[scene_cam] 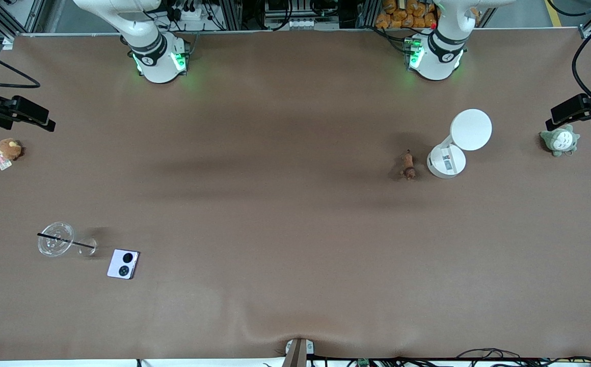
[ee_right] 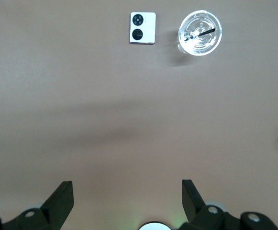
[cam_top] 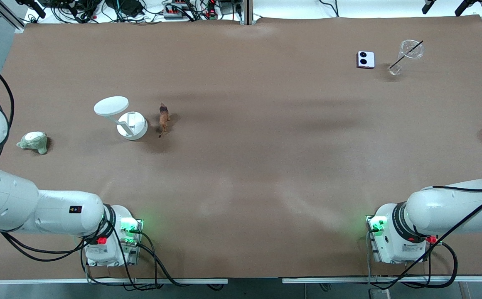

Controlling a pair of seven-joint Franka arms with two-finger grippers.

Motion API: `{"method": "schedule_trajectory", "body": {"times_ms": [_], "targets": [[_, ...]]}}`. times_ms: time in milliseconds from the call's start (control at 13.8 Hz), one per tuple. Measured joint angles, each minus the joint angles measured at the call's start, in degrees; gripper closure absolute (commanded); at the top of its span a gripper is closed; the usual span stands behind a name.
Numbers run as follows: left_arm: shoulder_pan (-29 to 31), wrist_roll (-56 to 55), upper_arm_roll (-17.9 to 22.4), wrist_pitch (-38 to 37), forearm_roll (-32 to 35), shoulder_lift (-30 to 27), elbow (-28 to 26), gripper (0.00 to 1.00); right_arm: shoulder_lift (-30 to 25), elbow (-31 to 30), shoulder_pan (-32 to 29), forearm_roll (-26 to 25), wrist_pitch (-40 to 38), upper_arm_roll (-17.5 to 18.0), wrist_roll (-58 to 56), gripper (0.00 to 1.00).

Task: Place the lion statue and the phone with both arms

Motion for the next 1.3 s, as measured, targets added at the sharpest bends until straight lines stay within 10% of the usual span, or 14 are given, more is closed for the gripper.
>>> {"method": "schedule_trajectory", "body": {"times_ms": [1303], "targets": [[-0.73,0.08,-1.33,0.4,0.0,0.69,0.01,0.0,-0.11,-0.13,-0.1,-0.07,0.14,0.0,-0.91,0.0]]}}
